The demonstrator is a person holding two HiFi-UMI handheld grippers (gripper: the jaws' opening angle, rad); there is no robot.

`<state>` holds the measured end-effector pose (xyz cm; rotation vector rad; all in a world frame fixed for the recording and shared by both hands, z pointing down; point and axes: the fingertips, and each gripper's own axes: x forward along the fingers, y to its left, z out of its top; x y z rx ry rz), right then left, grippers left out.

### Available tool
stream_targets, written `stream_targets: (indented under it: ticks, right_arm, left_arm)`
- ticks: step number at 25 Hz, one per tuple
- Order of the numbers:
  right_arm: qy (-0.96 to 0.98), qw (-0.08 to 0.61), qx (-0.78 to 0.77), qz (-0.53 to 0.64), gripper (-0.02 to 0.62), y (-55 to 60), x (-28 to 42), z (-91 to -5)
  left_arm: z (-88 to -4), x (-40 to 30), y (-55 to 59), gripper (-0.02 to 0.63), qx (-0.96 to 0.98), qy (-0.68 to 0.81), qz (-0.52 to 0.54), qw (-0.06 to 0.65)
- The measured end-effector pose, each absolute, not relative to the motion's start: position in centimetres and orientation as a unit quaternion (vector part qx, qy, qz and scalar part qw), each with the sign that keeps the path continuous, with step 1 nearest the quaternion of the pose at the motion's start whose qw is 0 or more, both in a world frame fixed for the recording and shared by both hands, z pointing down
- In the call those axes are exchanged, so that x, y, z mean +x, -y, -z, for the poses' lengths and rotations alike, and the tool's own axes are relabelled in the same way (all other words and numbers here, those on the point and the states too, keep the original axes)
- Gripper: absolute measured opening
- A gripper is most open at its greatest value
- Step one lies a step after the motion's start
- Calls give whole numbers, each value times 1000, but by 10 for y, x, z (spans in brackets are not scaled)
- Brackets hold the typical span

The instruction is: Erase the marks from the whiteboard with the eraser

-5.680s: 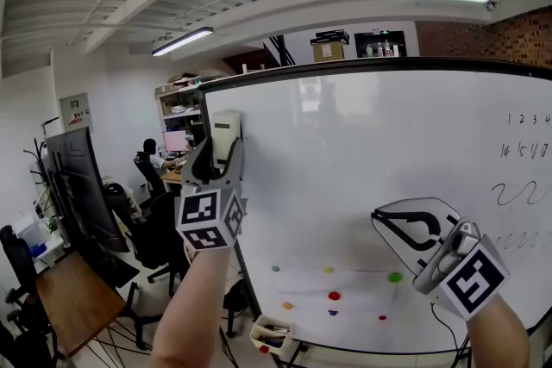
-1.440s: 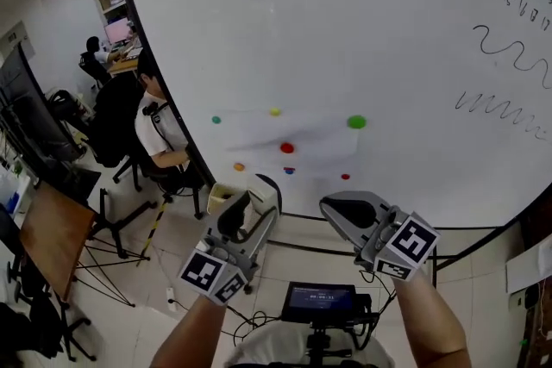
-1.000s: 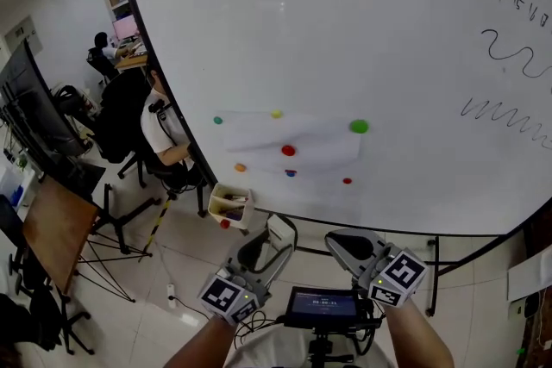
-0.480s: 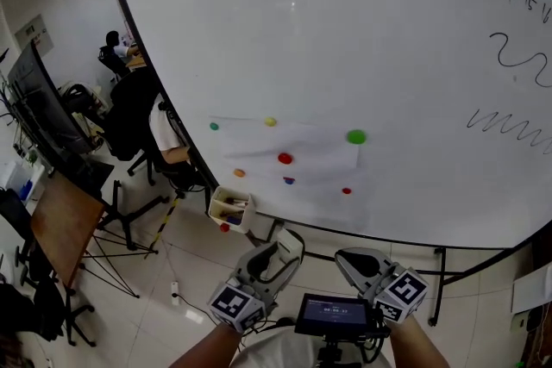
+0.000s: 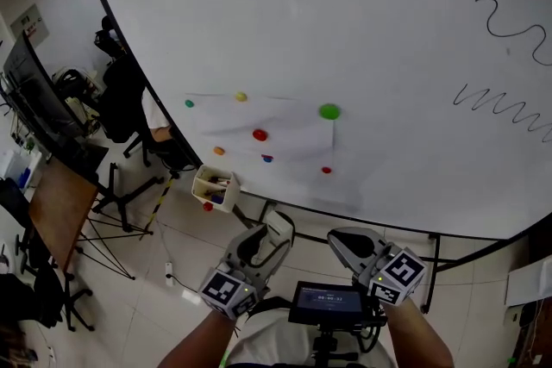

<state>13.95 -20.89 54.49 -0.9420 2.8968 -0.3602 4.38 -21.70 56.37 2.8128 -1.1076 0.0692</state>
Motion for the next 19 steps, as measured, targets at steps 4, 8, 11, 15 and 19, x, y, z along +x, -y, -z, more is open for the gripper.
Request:
stream_targets:
  ticks: [4,8,11,15,19]
  right_arm:
    - [-948,37,-293,119,14,206,141,-547]
    - [-951,36,-280,123,14,203,136,-548]
    - [-954,36,-272,124,14,204,129,-549]
    - [-954,35,-268,126,14,205,112,-549]
    - [-953,33,-272,127,14,210,93,-543]
  left_arm:
    - [-567,50,211,250,924,377,-23,64]
    - [-567,47,205,250,918,389,-22,66]
    - [-569,39,205,250,916,396,-20,64]
    - [-574,21,204,250,912,403,-22,75]
    - [-568,-1,208,250,909,407,-22,82]
